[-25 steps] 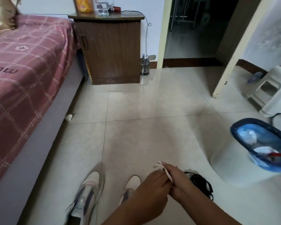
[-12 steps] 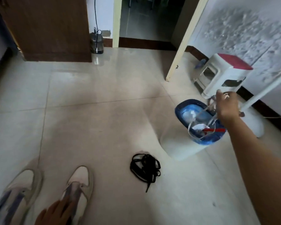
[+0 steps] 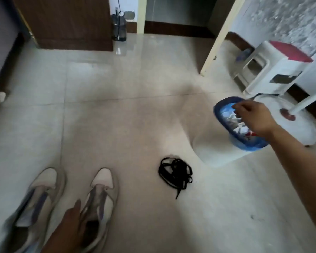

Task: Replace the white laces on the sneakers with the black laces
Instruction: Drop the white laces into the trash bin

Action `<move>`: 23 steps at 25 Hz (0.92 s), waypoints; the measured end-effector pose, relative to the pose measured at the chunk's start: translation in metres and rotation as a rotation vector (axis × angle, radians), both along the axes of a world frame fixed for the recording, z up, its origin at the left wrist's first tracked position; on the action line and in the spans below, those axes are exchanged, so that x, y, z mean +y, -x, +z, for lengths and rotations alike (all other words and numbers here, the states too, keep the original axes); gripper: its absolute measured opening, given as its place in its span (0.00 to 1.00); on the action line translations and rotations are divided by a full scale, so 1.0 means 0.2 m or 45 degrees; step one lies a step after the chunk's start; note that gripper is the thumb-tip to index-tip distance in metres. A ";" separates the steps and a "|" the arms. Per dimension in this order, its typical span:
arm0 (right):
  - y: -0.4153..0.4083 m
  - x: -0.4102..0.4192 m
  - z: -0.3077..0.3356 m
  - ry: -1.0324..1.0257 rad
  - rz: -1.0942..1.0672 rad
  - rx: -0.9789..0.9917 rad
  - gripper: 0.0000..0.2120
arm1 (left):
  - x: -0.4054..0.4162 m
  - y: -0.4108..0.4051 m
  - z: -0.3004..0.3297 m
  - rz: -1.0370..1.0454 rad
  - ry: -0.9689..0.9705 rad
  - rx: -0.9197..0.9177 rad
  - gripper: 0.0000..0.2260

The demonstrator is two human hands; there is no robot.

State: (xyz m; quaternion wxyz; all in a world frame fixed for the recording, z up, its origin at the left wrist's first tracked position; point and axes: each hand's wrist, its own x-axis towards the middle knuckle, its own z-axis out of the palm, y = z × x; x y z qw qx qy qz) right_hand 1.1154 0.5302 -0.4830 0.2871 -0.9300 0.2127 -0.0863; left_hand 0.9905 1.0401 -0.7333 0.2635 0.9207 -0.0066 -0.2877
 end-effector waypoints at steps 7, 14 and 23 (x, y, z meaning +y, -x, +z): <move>0.29 1.02 -0.64 -0.429 0.684 0.613 0.05 | -0.25 0.03 0.26 0.117 0.263 -0.019 0.13; 0.44 0.71 -1.04 0.460 0.450 0.925 0.30 | 0.32 -0.07 0.30 0.229 -0.396 -0.619 0.23; 0.65 0.75 -1.25 0.681 0.573 0.920 0.24 | 0.23 0.01 0.22 0.422 -0.239 -0.285 0.27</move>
